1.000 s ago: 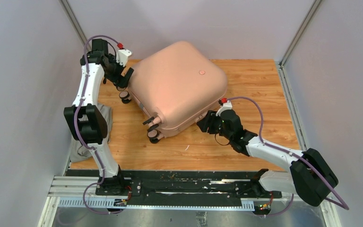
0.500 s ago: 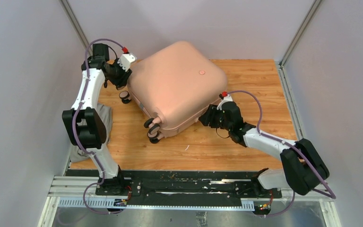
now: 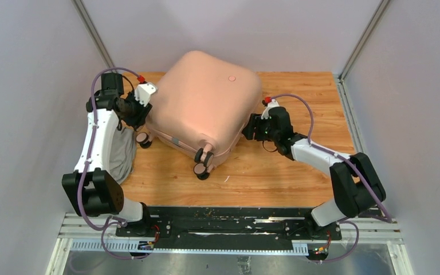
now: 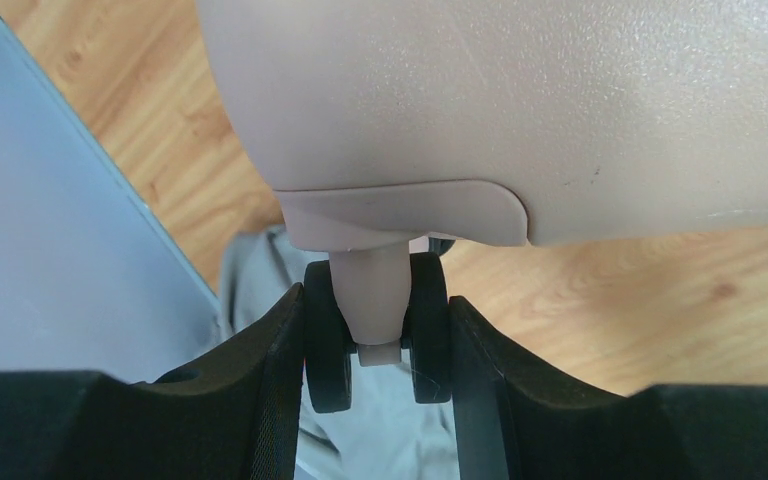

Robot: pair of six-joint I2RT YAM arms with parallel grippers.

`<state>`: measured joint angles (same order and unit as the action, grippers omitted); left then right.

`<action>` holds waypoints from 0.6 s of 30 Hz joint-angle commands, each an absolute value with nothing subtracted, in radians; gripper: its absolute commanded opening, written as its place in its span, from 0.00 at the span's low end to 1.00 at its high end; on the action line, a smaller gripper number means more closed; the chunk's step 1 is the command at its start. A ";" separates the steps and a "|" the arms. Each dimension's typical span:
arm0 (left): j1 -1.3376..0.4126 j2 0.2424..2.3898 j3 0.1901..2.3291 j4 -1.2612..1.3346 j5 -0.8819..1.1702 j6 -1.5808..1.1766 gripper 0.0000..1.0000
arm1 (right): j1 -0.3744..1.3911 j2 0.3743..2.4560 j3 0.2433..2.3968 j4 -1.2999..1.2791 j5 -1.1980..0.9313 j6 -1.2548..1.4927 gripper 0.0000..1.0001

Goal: Pack the luggage
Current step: Zip the luggage at the center of the board.

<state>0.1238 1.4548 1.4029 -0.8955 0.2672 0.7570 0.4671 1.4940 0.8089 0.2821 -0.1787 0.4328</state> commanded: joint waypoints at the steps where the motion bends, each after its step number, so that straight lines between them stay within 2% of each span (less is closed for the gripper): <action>1: 0.100 1.368 1.426 -0.988 0.331 0.705 0.00 | 0.464 1.376 0.735 0.281 -0.222 0.321 0.65; 4: 0.100 1.379 1.479 -0.988 0.303 0.672 0.00 | 0.470 1.261 0.624 0.310 -0.300 0.281 0.69; 10: 0.100 1.421 1.555 -0.988 0.296 0.629 0.00 | 0.474 1.160 0.491 0.402 -0.498 0.226 0.68; 18: 0.100 1.414 1.527 -0.988 0.310 0.624 0.00 | 0.478 1.296 0.506 0.577 -0.813 0.220 0.68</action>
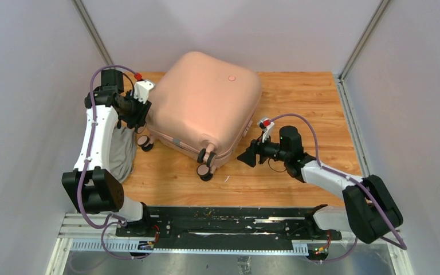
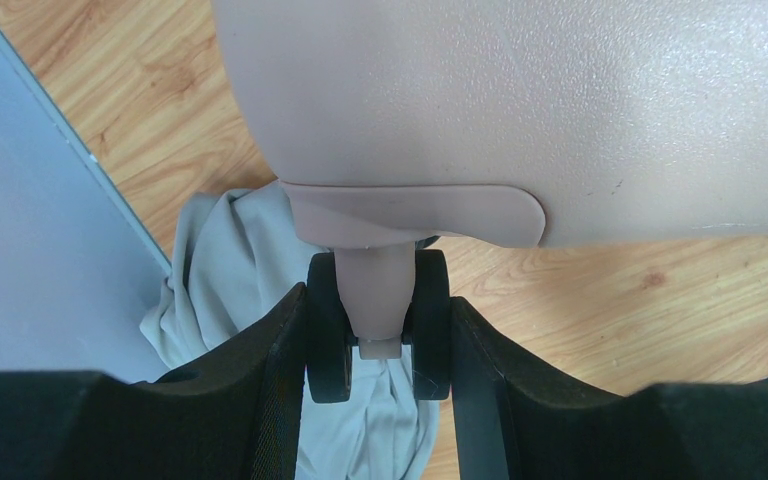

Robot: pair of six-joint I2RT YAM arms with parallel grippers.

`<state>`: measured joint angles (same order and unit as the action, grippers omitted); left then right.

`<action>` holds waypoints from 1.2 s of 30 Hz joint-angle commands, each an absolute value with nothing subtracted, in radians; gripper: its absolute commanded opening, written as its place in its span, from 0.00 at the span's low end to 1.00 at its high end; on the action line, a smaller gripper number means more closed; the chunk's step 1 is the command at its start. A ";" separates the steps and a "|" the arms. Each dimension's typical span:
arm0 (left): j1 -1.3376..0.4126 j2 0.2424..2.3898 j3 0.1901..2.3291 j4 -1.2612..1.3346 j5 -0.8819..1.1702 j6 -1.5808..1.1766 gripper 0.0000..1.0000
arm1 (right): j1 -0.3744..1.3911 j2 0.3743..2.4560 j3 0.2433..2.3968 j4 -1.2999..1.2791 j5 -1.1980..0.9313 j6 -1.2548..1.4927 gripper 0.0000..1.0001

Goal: Pack the luggage
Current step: Zip the luggage at the center of the board.

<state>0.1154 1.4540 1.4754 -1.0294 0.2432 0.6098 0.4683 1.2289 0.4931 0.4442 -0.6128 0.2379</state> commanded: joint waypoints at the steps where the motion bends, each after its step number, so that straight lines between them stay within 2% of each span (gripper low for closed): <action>1: 0.100 1.413 1.522 -0.988 0.307 0.624 0.00 | 0.479 1.324 0.510 0.619 -0.834 0.229 0.68; 10: 0.100 1.415 1.522 -0.988 0.307 0.614 0.00 | 0.508 1.460 0.571 0.700 -0.851 0.265 0.64; 21: 0.100 1.412 1.510 -0.988 0.316 0.609 0.00 | 0.514 1.500 0.611 0.718 -0.793 0.293 0.51; 29: 0.100 1.406 1.501 -0.988 0.319 0.603 0.00 | 0.515 1.483 0.596 0.750 -0.773 0.319 0.27; 34: 0.100 1.403 1.500 -0.987 0.313 0.596 0.00 | 0.515 1.454 0.584 0.746 -0.768 0.324 0.05; 36: 0.099 1.400 1.501 -0.988 0.313 0.593 0.00 | 0.515 1.449 0.587 0.731 -0.763 0.322 0.00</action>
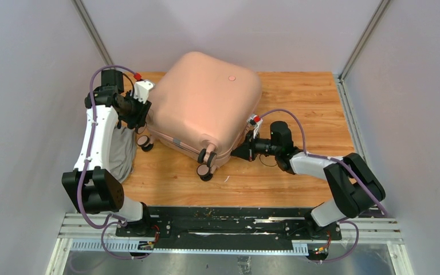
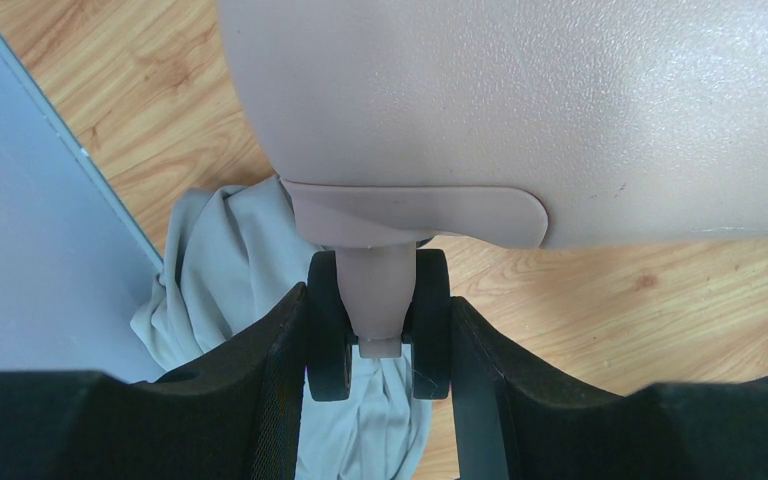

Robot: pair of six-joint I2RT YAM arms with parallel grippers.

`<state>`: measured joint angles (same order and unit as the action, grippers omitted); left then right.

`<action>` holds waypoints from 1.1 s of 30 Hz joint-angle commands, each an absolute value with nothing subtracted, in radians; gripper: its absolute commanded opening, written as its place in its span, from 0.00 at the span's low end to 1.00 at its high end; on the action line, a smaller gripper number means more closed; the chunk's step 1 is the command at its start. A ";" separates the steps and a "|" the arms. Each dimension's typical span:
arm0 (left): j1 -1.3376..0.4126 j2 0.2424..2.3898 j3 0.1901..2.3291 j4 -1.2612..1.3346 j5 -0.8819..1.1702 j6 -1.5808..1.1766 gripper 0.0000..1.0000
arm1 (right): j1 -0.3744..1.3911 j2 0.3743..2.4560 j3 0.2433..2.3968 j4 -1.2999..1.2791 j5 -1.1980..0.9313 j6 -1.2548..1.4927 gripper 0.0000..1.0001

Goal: Pack the luggage
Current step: Zip the luggage at the center of the board.

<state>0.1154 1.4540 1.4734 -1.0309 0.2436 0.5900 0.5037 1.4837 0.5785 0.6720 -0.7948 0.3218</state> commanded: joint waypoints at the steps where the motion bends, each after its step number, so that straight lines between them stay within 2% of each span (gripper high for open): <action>1: 0.100 1.399 1.500 -0.988 0.314 0.592 0.00 | 0.515 1.447 0.587 0.726 -0.761 0.325 0.00; 10: 0.098 1.385 1.492 -0.988 0.321 0.577 0.00 | 0.552 1.412 0.576 0.701 -0.718 0.320 0.00; 23: 0.034 1.373 1.459 -0.988 0.345 0.513 0.00 | 0.830 1.354 0.596 0.561 -0.629 0.273 0.00; 31: 0.023 1.371 1.464 -0.988 0.345 0.487 0.00 | 0.892 1.366 0.583 0.552 -0.574 0.299 0.00; 32: 0.023 1.372 1.463 -0.988 0.339 0.485 0.00 | 0.892 1.366 0.587 0.550 -0.573 0.301 0.02; 33: 0.023 1.371 1.464 -0.988 0.333 0.483 0.00 | 0.891 1.363 0.589 0.543 -0.566 0.305 0.09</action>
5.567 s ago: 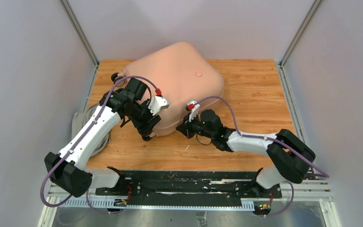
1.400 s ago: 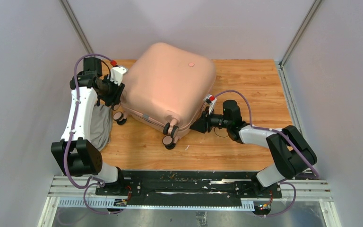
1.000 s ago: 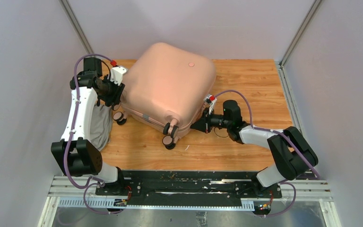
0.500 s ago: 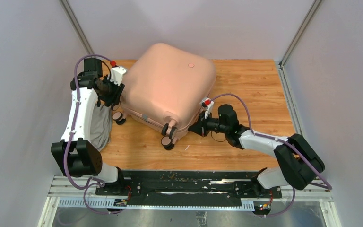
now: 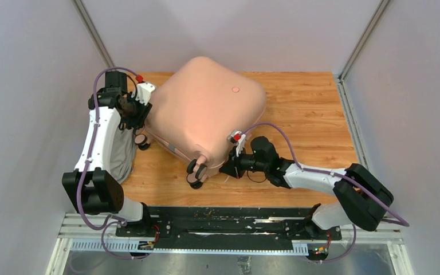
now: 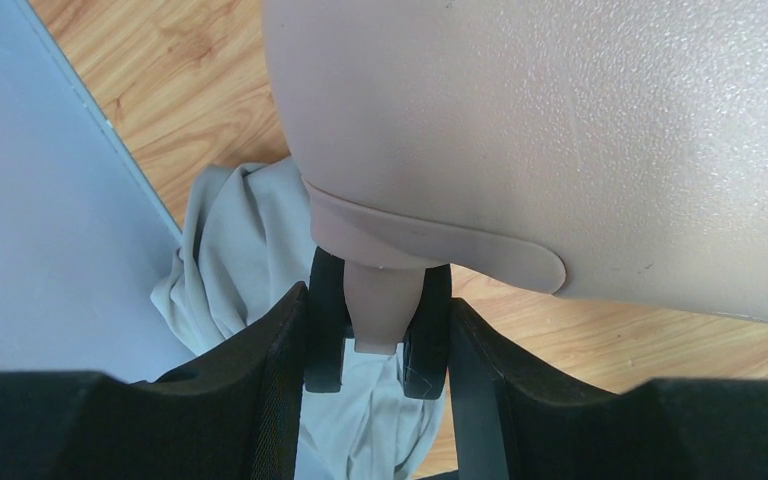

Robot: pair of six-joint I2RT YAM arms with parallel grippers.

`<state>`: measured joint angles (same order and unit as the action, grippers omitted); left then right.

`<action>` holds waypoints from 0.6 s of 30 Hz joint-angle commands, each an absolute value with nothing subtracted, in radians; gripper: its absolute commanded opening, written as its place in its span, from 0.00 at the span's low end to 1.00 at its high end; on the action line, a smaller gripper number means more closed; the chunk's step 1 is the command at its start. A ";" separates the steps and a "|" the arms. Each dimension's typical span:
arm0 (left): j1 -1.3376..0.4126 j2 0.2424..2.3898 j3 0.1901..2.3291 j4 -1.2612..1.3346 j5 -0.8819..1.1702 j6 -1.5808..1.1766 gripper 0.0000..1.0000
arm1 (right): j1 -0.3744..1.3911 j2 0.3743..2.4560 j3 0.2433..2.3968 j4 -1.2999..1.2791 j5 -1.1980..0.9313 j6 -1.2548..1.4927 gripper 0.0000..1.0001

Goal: Pack the luggage
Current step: Zip the luggage at the center of the board.

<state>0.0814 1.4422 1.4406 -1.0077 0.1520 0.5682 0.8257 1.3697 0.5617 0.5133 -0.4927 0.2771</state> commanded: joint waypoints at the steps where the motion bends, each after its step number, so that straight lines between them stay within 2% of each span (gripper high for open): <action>1: 0.023 1.370 1.465 -0.988 0.326 0.481 0.00 | 0.883 1.352 0.590 0.529 -0.551 0.314 0.18; 3: 0.023 1.368 1.467 -0.988 0.313 0.483 0.00 | 0.847 1.314 0.578 0.514 -0.535 0.350 0.39; 4: 0.024 1.365 1.471 -0.988 0.306 0.483 0.00 | 0.818 1.289 0.568 0.500 -0.527 0.374 0.44; 7: 0.025 1.365 1.490 -0.989 0.290 0.472 0.00 | 0.715 1.188 0.536 0.384 -0.438 0.461 0.52; 13: 0.025 1.334 1.478 -0.989 0.307 0.470 0.00 | 0.543 1.108 0.506 0.229 -0.330 0.591 0.53; 18: 0.025 1.287 1.430 -0.998 0.329 0.481 0.00 | 0.478 1.235 0.576 0.251 -0.359 0.565 0.51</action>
<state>0.0536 1.3811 1.4273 -1.0756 0.1978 0.4965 0.5217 1.1439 0.5312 0.2958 -0.3756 0.5453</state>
